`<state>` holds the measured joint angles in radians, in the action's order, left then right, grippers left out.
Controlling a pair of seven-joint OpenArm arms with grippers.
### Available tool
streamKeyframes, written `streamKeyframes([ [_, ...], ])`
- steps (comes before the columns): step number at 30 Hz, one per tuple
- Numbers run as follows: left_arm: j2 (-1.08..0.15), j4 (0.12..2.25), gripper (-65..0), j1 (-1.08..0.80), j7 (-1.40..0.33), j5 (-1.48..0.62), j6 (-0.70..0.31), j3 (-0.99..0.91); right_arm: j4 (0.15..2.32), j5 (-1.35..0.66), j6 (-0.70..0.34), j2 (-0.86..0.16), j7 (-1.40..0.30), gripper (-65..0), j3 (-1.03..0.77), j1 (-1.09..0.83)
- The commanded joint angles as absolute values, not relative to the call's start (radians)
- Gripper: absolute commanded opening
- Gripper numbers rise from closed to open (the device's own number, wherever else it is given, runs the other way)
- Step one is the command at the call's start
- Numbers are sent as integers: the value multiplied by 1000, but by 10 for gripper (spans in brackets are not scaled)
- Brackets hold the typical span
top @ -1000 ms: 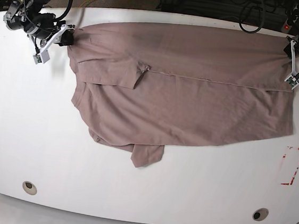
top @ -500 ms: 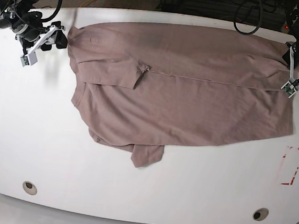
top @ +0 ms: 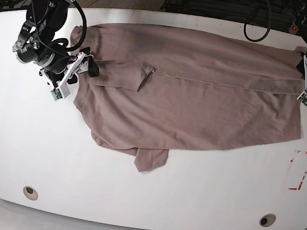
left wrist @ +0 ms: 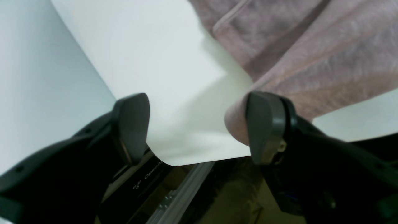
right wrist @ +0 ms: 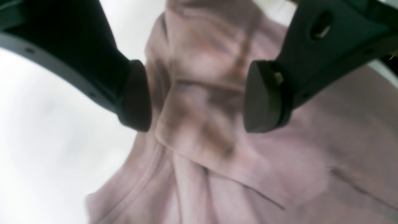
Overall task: Fold the T-shirt properly
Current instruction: 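Grasp the shirt's side with the right gripper and drag it inward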
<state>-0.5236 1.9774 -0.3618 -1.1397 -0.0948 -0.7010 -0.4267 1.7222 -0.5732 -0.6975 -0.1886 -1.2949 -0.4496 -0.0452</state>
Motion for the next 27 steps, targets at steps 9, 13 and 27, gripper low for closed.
streamKeyframes([
  [9,-539,1992,-206,-392,-1150,-90,-698,-456,1650,-489,-698,-179,-1287,-236,-440,22],
  [13,-526,1992,-206,-394,-1190,-90,-698,-456,1615,-490,-698,-177,-1282,-336,-415,22],
  [27,-484,1989,-206,-441,-1193,-90,-698,-464,1567,-481,-698,-176,-1214,-552,-401,24],
])
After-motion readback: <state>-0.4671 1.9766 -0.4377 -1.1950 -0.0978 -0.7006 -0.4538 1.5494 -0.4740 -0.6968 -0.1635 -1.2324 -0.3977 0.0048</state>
